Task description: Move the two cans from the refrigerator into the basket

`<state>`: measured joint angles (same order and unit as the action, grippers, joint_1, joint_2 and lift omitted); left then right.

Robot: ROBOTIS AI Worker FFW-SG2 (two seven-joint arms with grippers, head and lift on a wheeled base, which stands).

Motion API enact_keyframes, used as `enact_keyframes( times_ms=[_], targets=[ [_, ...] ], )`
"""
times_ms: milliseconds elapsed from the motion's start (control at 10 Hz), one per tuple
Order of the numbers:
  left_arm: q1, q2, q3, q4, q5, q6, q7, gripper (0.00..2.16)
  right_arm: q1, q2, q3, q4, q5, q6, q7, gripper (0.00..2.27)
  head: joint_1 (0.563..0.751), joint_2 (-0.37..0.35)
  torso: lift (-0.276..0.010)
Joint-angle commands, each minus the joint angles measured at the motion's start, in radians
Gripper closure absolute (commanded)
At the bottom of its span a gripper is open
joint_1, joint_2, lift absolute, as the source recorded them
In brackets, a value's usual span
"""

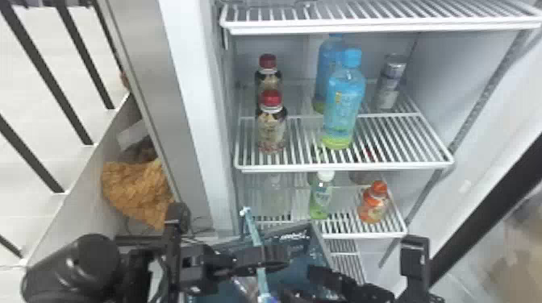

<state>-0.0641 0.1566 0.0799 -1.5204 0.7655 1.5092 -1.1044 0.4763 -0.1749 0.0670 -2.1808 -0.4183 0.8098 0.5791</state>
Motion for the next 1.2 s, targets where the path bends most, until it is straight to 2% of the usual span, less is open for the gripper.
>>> enact_keyframes(
  times_ms=[0, 400, 700, 1100],
  targets=[
    [0.0, 0.0, 0.004, 0.0, 0.0, 0.0, -0.002, 1.19, 0.002, 0.002, -0.009, -0.007, 0.003, 0.0, 0.001, 0.15, 0.695, 0.001, -0.025],
    [0.008, 0.001, 0.016, 0.0, -0.002, 0.0, 0.0, 1.19, 0.046, 0.029, -0.129, -0.083, 0.037, -0.017, -0.001, 0.16, 0.695, -0.032, -0.025],
    [0.015, 0.001, 0.02, 0.0, -0.002, 0.0, -0.002, 1.19, 0.051, 0.043, -0.189, -0.123, 0.043, -0.086, -0.004, 0.17, 0.695, -0.111, -0.025],
    [0.022, 0.001, 0.02, 0.0, 0.0, 0.0, -0.002, 1.19, 0.032, 0.08, -0.209, -0.135, 0.045, -0.348, -0.084, 0.16, 0.695, -0.147, -0.025]
  ],
)
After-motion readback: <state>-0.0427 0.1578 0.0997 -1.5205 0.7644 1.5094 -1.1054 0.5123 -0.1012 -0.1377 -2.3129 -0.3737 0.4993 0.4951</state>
